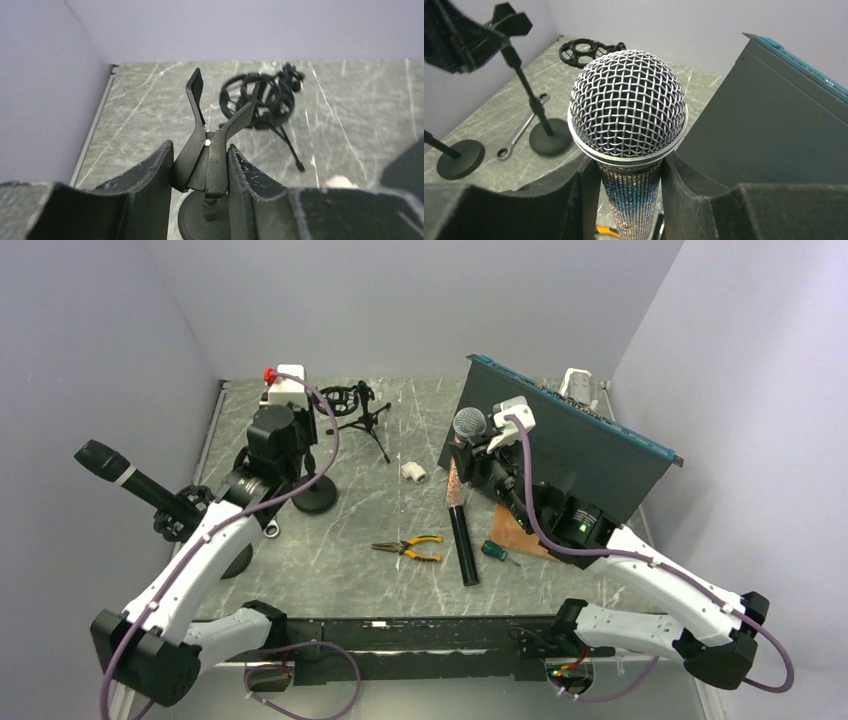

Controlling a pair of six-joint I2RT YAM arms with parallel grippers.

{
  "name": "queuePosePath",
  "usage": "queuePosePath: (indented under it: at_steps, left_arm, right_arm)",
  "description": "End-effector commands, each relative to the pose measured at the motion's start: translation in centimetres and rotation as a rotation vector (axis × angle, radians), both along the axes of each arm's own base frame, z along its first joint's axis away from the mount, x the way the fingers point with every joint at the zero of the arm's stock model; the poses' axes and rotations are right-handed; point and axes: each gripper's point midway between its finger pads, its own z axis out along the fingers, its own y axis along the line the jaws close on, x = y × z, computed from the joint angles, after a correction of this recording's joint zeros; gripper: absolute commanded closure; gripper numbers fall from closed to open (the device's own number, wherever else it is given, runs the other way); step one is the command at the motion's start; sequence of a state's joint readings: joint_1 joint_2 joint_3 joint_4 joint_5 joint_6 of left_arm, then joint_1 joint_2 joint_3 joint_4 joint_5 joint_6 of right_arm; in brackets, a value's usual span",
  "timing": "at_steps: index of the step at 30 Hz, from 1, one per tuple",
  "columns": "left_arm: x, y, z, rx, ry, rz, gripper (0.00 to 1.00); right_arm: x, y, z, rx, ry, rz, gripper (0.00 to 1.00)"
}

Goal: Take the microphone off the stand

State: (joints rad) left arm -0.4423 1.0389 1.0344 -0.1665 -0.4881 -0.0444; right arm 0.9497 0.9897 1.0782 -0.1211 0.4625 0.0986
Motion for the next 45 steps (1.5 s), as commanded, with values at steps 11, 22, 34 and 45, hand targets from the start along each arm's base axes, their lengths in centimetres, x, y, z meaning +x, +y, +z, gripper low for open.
queuePosePath:
  at_steps: [11,22,34,45]
  left_arm:
    - [9.0,1.8,4.0,-0.061,-0.174,0.128,1.0]
    - [7.7,2.0,-4.5,-0.139,-0.036,0.173,1.0]
    - [5.8,2.2,-13.2,-0.159,0.144,0.227,1.0]
    - [6.4,1.1,-15.0,-0.191,0.245,0.217,1.0]
  right_arm:
    - [-1.9,-1.2,1.3,0.098,0.001,0.035,1.0]
    - [-1.8,0.0,0.8,0.083,-0.006,0.076,1.0]
    - [-1.6,1.5,-0.9,0.069,0.015,0.113,1.0]
    - [-1.6,2.1,-1.4,0.066,0.021,0.136,1.0]
